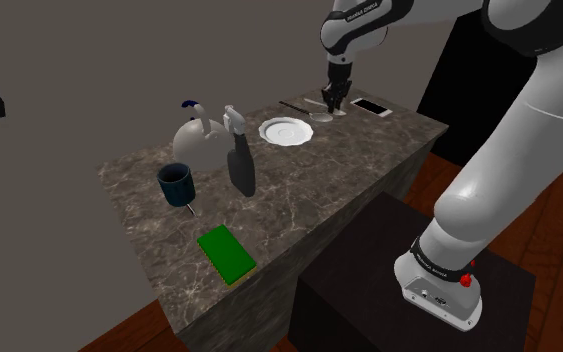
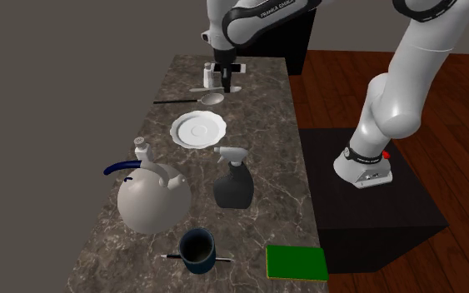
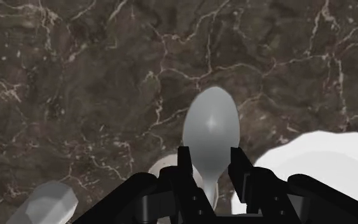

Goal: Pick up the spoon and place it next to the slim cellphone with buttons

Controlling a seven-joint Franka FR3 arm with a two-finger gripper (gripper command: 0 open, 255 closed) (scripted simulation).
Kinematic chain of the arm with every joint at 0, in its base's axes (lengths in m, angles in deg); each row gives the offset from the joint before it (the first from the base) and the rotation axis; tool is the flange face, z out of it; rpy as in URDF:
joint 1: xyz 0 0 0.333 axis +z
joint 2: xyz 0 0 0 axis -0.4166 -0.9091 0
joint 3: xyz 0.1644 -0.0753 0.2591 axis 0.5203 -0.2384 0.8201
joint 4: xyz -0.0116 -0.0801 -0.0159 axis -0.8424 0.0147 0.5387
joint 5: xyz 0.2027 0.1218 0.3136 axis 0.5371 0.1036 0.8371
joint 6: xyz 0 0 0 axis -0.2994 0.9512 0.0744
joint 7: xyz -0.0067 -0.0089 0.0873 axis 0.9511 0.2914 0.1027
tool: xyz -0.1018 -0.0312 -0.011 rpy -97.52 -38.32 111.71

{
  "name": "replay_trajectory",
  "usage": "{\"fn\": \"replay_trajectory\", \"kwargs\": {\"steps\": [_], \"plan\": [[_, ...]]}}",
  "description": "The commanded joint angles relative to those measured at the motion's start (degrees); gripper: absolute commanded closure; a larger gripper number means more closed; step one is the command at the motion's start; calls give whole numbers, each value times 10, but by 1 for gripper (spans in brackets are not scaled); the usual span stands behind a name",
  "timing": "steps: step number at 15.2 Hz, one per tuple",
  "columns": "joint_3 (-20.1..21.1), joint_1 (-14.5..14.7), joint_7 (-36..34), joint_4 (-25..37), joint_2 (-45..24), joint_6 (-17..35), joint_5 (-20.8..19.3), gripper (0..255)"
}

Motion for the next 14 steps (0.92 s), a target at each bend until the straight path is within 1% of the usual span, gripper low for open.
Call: {"fn": "replay_trajectory", "kwargs": {"steps": [1,7,14], "plan": [[-13,-14,29,24,-20,-3,3,255],[-47,-58,113,99,-79,-17,18,255],[-46,-59,114,68,-98,33,22,255]]}}
